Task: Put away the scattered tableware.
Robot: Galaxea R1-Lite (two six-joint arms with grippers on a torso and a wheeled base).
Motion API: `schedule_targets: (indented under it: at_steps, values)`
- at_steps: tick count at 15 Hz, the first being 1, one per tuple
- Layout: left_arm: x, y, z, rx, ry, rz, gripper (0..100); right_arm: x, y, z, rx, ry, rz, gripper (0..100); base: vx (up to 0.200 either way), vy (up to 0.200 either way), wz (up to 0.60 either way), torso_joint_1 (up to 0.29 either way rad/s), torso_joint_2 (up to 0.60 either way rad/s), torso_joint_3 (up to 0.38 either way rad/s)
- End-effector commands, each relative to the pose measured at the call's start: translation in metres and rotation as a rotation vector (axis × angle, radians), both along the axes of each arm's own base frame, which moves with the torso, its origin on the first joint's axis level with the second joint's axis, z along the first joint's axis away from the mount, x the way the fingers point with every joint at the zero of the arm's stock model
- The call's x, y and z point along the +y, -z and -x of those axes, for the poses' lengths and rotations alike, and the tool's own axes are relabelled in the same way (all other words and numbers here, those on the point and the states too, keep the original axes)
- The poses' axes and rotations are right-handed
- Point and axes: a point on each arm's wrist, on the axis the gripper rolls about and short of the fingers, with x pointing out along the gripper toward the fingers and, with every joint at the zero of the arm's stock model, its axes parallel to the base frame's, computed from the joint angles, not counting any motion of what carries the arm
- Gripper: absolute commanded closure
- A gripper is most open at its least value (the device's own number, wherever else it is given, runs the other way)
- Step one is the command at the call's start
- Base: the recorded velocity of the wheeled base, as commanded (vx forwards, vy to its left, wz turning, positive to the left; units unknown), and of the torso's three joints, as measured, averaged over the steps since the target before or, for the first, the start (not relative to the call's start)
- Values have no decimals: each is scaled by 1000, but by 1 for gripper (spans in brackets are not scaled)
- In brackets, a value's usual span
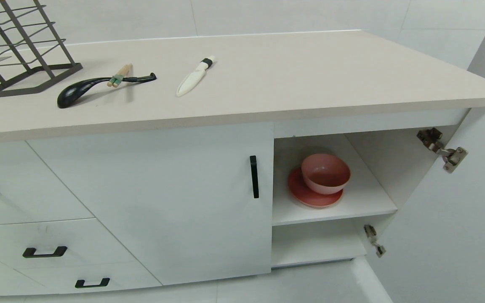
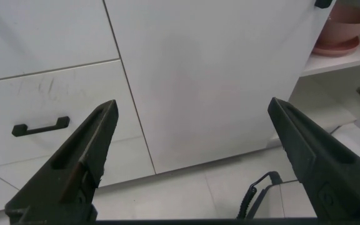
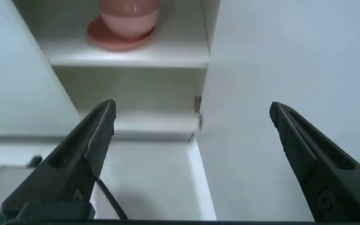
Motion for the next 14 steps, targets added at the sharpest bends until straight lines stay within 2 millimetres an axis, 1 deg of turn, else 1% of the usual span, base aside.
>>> schedule_targets:
  at_steps: [1, 2, 12, 14]
  values:
    - [0, 0, 0, 2, 1, 1, 0, 0, 1, 2, -29, 13, -7, 0, 0, 0, 0, 0, 0, 0]
    - [0, 0, 0, 1, 1, 0, 0, 0, 1, 2, -28, 27, -23, 0, 0, 0, 0, 0, 0, 0]
    - [0, 0, 0, 1, 1, 0, 0, 0, 1, 2, -29, 24, -40, 0, -200, 0, 0, 5, 2, 2]
    - [0, 0, 0, 1, -4, 0, 0, 0, 1, 2, -29, 24, -43, 0, -200, -200, 0, 0, 7, 2]
